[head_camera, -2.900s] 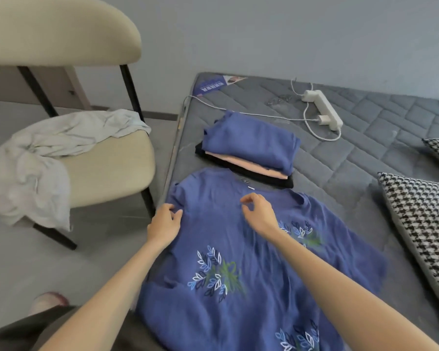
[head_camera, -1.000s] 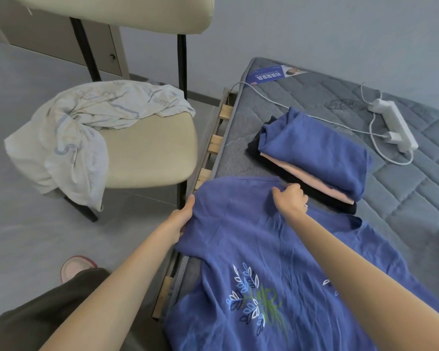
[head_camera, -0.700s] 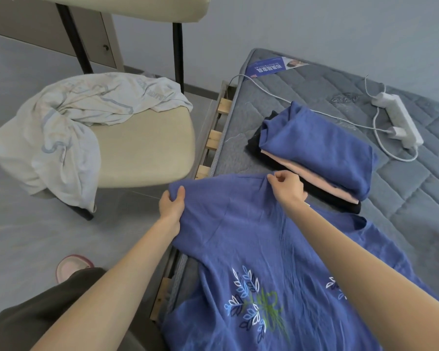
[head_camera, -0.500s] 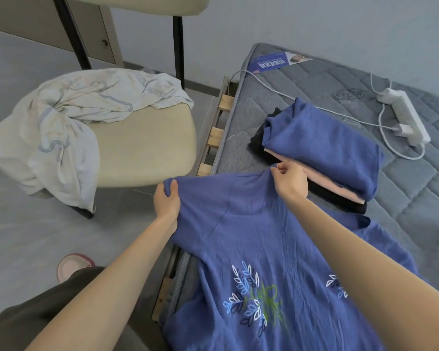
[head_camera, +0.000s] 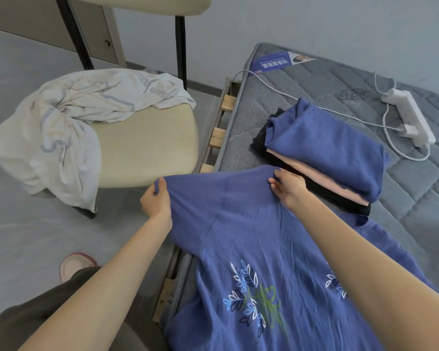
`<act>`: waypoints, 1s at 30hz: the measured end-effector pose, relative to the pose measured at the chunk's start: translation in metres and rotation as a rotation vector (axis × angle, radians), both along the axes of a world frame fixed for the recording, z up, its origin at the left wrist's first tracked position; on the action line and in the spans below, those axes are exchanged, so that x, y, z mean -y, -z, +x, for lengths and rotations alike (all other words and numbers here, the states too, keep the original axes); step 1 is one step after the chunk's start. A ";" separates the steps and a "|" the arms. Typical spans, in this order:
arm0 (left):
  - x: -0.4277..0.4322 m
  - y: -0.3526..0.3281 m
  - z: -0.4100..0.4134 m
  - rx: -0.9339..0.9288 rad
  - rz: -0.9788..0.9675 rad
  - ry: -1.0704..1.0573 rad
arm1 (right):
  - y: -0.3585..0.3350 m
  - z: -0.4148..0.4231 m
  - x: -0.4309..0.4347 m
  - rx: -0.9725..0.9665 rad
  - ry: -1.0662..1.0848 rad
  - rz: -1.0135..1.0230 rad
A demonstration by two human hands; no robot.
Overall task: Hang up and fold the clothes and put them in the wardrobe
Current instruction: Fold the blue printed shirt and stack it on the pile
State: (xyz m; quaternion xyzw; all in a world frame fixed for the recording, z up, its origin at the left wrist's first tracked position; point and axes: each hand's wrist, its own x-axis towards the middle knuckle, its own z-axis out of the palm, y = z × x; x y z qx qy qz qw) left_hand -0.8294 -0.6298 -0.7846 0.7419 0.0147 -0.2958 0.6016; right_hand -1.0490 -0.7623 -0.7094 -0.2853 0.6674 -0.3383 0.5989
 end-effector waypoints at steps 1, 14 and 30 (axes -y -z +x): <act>0.000 0.000 0.000 -0.016 -0.002 0.005 | 0.001 0.001 0.000 -0.011 -0.031 -0.028; -0.018 -0.047 -0.048 0.647 0.272 0.322 | 0.007 -0.017 -0.061 -0.801 -0.707 -0.743; -0.012 -0.067 -0.171 1.131 0.478 1.355 | -0.005 -0.137 -0.077 -0.985 -0.668 -0.678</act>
